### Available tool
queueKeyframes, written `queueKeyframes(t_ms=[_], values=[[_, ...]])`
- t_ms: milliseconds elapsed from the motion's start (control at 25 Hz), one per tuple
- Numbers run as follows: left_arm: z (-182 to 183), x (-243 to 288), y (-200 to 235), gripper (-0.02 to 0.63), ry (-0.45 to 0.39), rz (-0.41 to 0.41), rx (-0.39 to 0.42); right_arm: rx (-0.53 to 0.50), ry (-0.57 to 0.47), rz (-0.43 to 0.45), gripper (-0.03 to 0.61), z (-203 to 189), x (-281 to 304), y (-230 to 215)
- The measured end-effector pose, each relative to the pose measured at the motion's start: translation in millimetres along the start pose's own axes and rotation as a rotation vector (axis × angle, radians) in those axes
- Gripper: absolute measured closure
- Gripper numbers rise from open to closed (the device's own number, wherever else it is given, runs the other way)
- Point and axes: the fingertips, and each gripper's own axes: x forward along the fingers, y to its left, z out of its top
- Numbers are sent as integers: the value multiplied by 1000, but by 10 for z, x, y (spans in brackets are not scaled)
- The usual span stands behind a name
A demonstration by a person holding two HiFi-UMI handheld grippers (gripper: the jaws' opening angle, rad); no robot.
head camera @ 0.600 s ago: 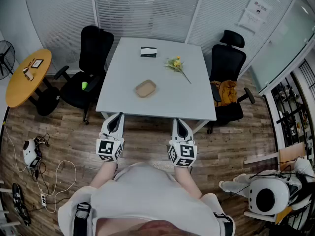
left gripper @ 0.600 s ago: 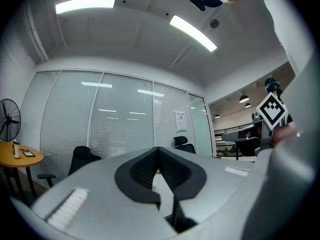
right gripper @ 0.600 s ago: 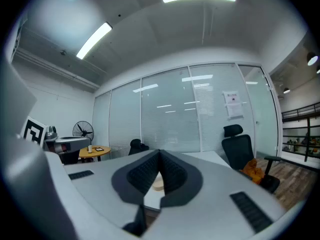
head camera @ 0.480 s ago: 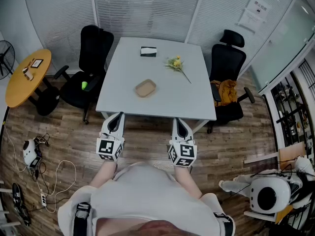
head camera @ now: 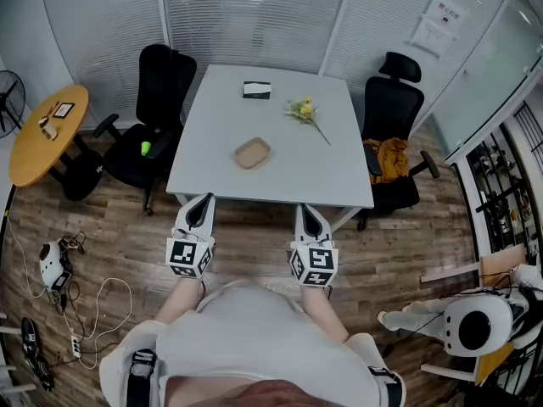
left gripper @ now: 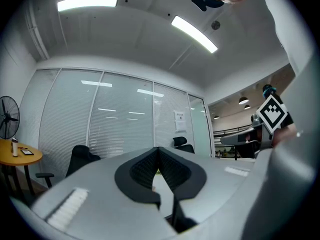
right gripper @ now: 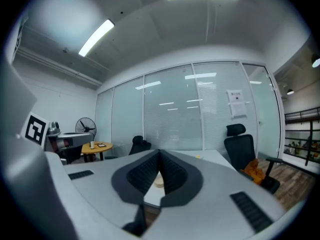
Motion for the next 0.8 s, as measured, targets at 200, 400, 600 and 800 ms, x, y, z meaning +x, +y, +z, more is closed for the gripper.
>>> queueKeyframes(t_ms=[200,400,600,800], values=[[-43,-15,64,604,3,-9,-12,-56,30,-9,571,-61,64,113],[-101,-17,176,604,11,-19,-22,-45,35,-9,571,-74,132,208],[-153,-24,331,604,14,-43,-27,-35,37,-30,571,-92,221,307],[-228,-44,500,604,24,-68,-23,-20,41,-49,571,-157,299,463]])
